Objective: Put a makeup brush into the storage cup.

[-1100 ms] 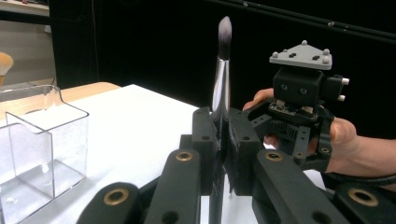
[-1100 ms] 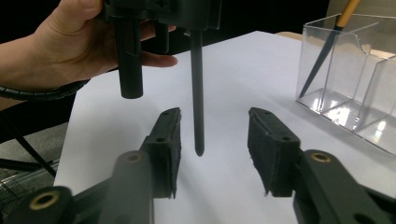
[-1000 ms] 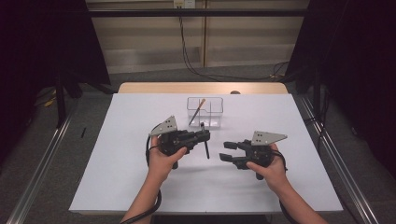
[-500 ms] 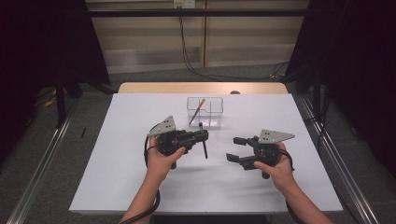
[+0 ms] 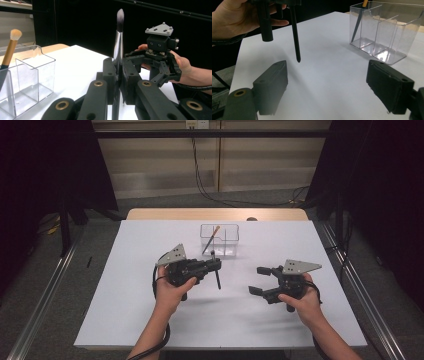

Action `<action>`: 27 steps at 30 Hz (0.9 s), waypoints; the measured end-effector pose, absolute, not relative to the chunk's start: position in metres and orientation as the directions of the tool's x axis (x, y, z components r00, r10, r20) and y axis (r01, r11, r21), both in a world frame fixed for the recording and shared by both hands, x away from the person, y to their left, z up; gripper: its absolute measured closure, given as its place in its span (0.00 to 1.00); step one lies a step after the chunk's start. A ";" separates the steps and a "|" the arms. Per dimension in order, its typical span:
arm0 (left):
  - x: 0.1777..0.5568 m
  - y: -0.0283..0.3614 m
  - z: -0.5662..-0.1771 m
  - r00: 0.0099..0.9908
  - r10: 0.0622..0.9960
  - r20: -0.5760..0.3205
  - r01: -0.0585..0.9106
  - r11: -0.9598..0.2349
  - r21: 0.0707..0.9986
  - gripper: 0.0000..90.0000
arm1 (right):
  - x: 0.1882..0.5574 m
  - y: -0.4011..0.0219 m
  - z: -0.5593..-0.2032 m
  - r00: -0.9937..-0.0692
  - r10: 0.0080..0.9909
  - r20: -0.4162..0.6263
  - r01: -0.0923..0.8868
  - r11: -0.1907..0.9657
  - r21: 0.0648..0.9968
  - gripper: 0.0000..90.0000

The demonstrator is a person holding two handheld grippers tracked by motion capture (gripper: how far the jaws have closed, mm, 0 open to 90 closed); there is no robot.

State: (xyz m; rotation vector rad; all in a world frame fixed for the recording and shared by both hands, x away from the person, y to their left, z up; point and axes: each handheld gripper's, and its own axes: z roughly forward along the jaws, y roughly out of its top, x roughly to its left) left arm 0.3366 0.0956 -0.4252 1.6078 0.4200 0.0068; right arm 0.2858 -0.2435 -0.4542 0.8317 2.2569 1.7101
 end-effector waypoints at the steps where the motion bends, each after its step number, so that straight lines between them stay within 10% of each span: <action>1: 0.337 0.096 -0.425 0.930 0.272 -0.247 0.263 -0.022 0.965 0.93 | 0.285 -0.244 -0.454 -0.825 0.537 0.177 0.315 0.176 0.933 0.18; 27: 0.336 0.097 -0.424 0.929 0.282 -0.241 0.258 -0.027 0.966 0.93 | 0.277 -0.271 -0.453 -0.804 0.574 0.155 0.305 0.174 0.936 0.13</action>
